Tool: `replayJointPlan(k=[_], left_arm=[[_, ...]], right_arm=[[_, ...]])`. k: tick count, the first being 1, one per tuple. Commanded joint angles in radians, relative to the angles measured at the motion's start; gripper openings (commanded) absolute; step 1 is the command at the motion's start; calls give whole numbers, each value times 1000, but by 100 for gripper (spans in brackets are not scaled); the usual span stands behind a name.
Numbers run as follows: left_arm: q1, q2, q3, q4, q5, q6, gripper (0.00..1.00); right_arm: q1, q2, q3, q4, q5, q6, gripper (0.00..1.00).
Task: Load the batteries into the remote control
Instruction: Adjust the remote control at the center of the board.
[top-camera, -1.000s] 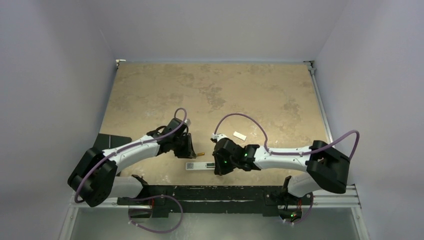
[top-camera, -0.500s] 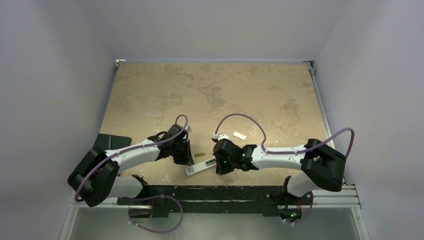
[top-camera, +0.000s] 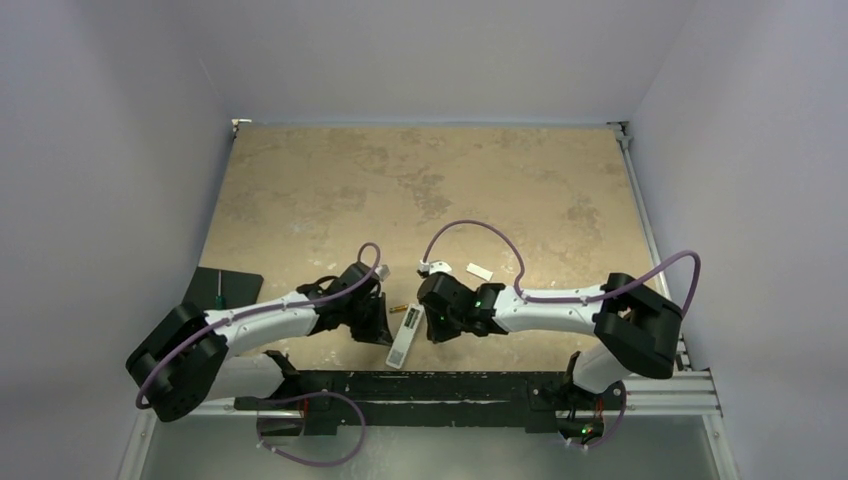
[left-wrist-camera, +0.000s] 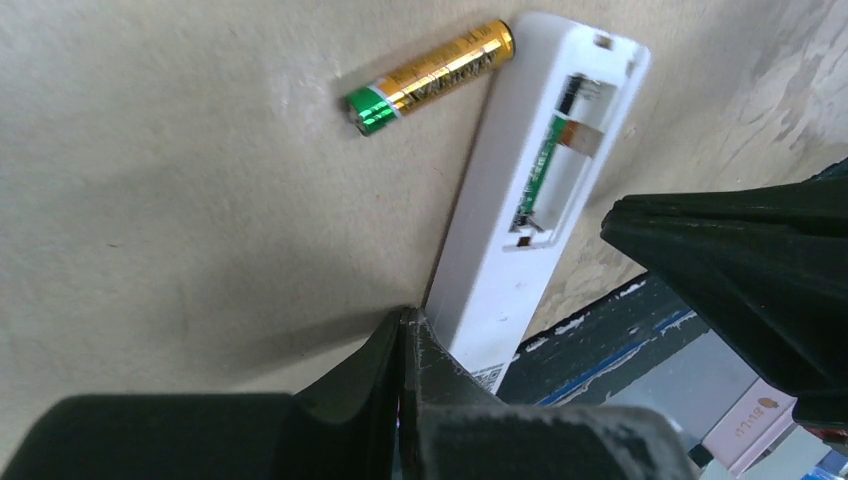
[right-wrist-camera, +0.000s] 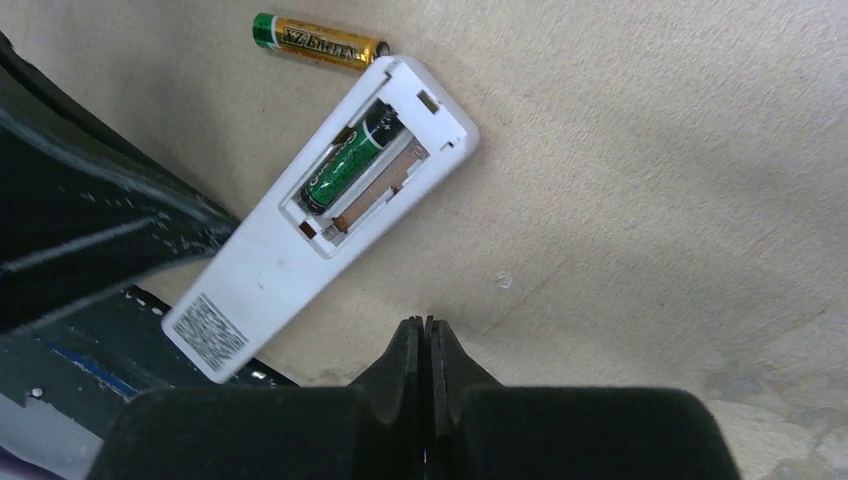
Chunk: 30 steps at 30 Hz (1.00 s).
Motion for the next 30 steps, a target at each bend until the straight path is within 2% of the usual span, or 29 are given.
replayJointPlan(k=[1,10,21,30], left_arm=[[-60,3,-10,76,10,-65,0],[-191,80,24,152,-39,-146,0],[-256,190,89,206,-92,-195,0],[-277,240,132,209,-114,-199,0]], right_arm=[[1,15,69,-38,55,-26,0],[-1,27,97,-54,56,-52,0],[-25,-82,72,-129,129,-56,0],[-65,-218,34,-180,170,-71,12]])
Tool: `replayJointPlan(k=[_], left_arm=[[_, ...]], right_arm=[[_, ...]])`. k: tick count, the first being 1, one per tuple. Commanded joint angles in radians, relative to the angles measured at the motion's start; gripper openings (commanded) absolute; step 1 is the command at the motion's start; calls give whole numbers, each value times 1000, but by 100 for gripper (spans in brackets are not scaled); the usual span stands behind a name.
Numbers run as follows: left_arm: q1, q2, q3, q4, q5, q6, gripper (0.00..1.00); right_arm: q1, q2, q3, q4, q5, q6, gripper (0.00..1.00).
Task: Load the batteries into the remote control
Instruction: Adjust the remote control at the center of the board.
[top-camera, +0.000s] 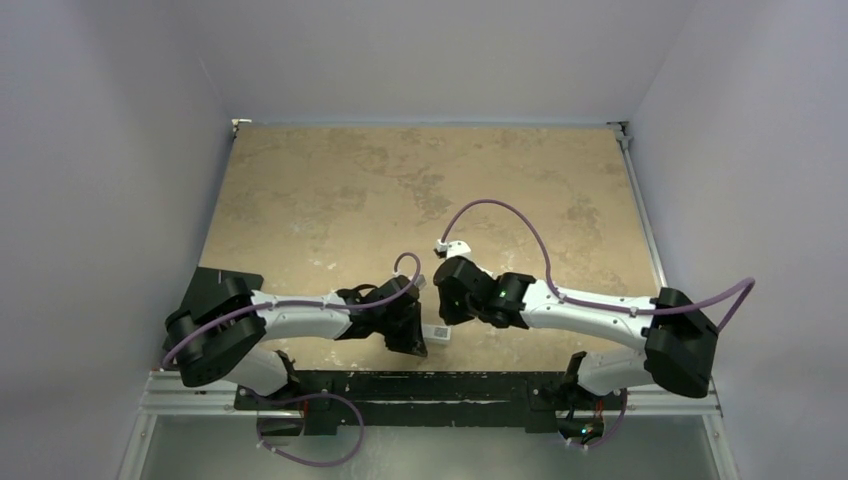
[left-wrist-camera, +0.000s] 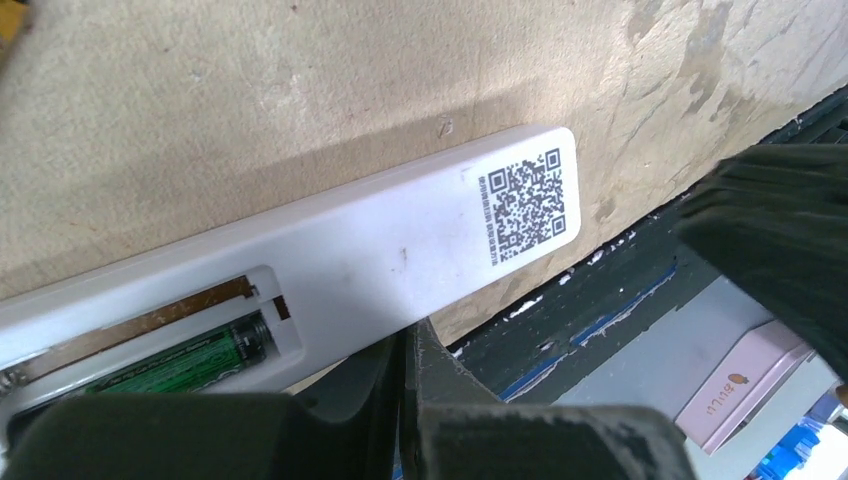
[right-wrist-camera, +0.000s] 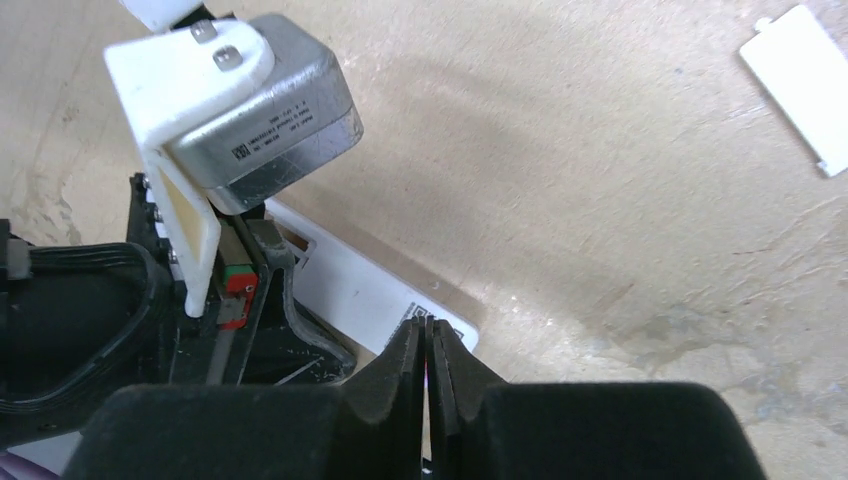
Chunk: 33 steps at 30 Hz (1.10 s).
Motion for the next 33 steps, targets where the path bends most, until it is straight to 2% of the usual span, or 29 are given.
replayJointPlan(k=[1,7,13,18,28,33], left_arm=[[-13,31,31,22,-60,-3,0],[-33,41,55,22,-51,-5,0],[-46,-12,66,-44,-82,-13,0],[-46,-91,100,-124,-104,-9,15],[-45,-156,332,-404,-261,91,39],[-34,-134,440,-538,-358,147,45]], right_arm=[[-19,-53,-20,-35,45,-22,12],[-32,-61,-13,-43,47,-34,14],[-49,-76,0,-47,48,-48,22],[-77,-92,8,-52,40,-85,27],[-144,-138,24,-66,24,-113,32],[-144,-142,37,-55,-1,-114,45]])
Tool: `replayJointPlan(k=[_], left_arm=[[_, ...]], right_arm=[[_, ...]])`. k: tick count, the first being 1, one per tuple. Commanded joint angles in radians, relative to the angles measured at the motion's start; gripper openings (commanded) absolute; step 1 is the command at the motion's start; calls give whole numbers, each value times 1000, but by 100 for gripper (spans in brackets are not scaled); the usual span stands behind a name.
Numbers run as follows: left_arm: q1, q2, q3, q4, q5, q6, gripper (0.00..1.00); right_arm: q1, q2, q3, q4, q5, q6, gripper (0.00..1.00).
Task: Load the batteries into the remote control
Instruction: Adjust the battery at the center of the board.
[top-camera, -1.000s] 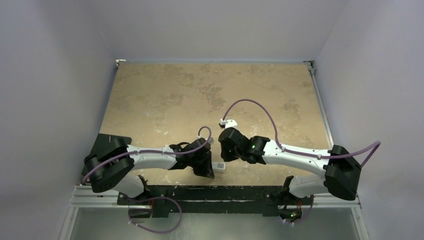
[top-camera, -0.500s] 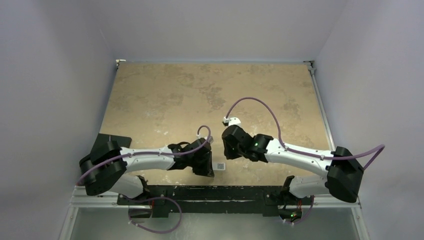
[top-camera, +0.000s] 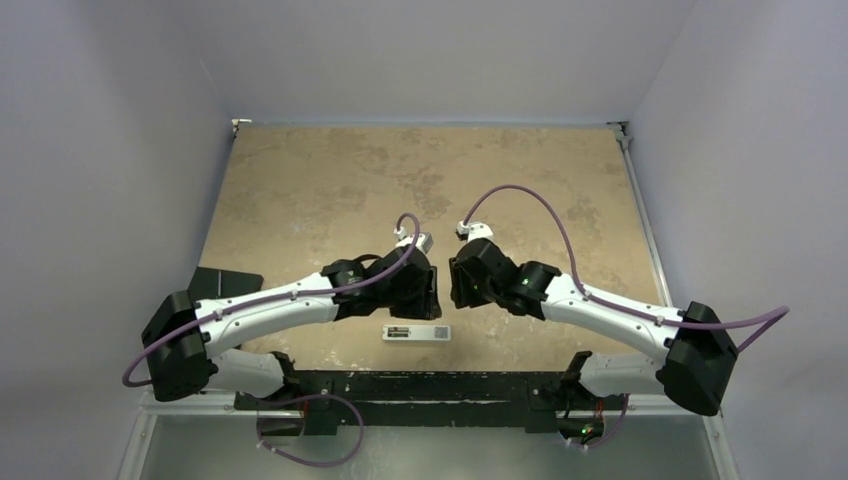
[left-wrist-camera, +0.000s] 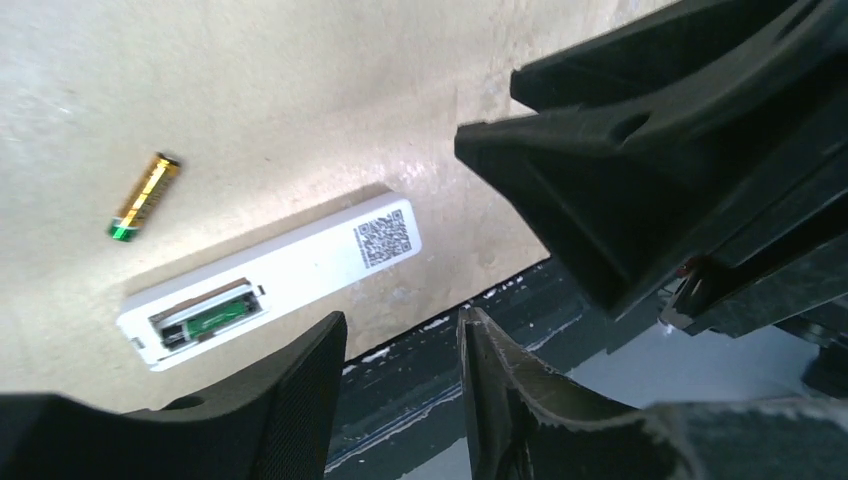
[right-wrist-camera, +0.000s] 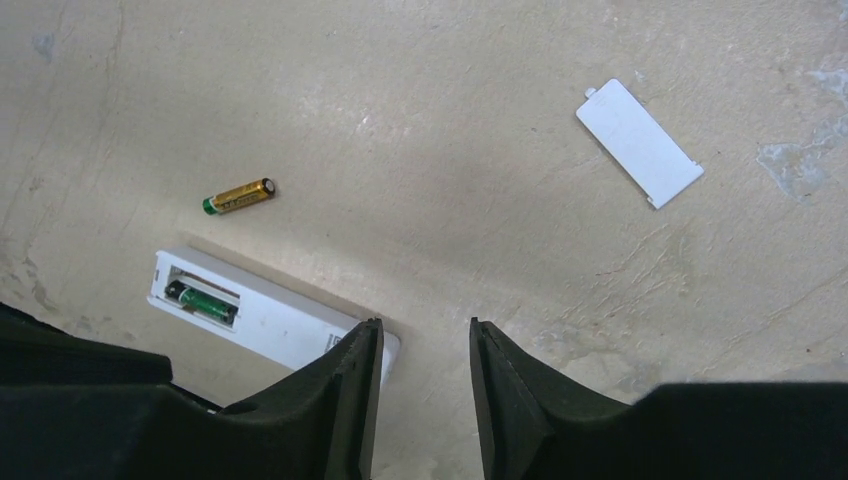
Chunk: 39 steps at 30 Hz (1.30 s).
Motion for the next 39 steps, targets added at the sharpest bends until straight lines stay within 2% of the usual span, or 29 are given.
replayJointPlan(k=[1,9,14,17,22,26,29,39], left_arm=[[13,6,104,-168,-130,80,46],[182,-35,75,-187,-127,156,49],[238,-33,57,-178,-144,192,48],[262,-24,31,-153,-136,204,40],[315,-3,-27,-106,-106,215,19],[335,21,-57,-78,-87,222,0],[337,45,-77,-53,-67,220,0],[337,115,-119,6,-28,213,0]], right_arm=[[-2,-24,45,9,-25,-14,47],[-2,-9,19,118,-134,39,49],[-2,49,21,179,-161,76,47],[-1,73,20,216,-190,97,42],[1,129,23,281,-234,127,31],[1,179,24,325,-264,141,14],[1,219,21,354,-276,153,0],[8,309,10,436,-311,190,0]])
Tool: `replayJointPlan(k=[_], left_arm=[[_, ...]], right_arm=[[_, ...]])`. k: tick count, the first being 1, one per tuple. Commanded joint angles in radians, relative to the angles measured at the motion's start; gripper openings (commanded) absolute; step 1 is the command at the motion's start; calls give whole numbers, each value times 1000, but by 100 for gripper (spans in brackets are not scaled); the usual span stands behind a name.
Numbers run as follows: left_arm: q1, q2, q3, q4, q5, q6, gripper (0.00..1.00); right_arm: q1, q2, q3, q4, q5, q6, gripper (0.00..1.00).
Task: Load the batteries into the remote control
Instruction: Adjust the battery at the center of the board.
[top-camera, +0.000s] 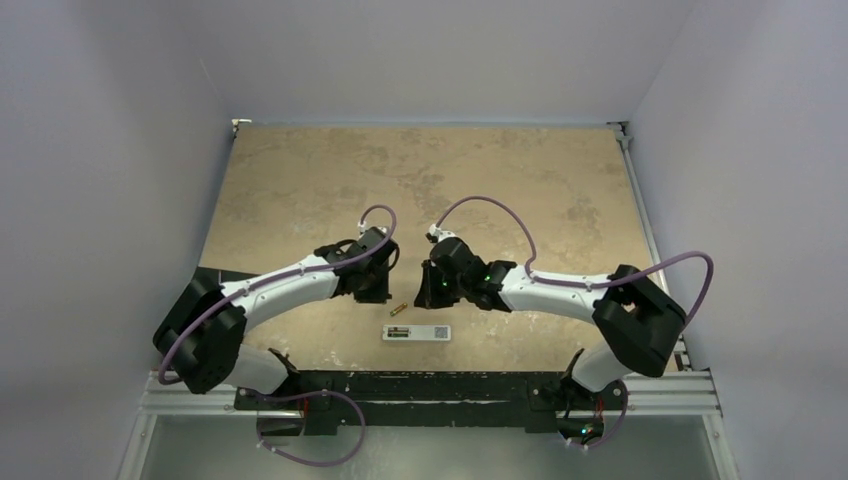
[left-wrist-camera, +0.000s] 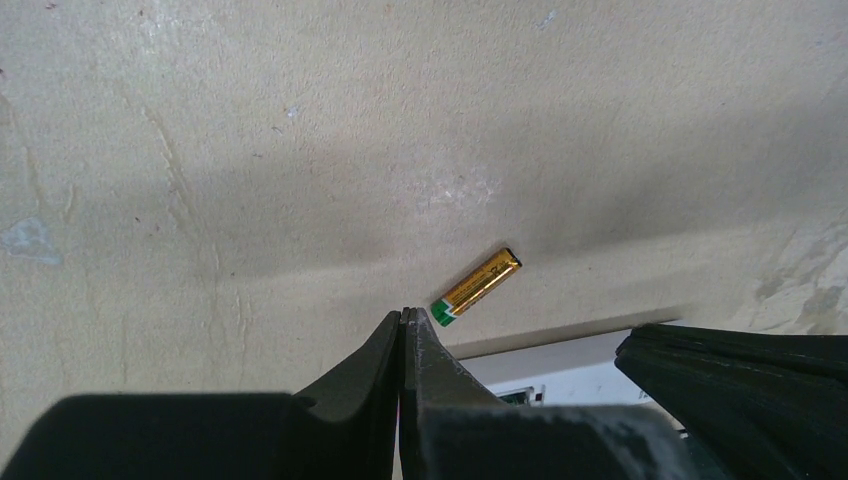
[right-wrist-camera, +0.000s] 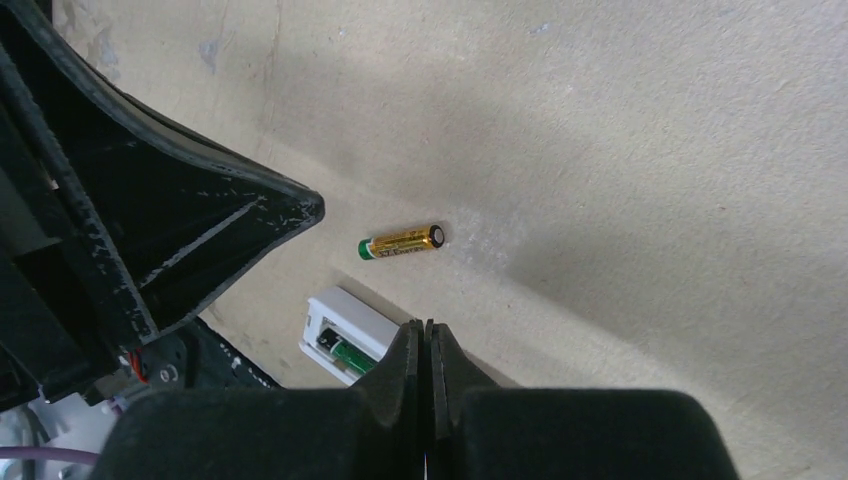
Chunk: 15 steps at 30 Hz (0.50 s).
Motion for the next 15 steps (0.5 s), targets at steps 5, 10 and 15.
replayJointPlan(k=[5,10,15], left_arm=[[4,51,-18,75,41,19,0],[4,67,-35,90,60,19,0],[4,76,-45,98,74,25,0]], right_arm=[[8,64,6,89,-43,35,0],[11,104,5,134,-61,47,0],[13,131,9,148,-63,52,0]])
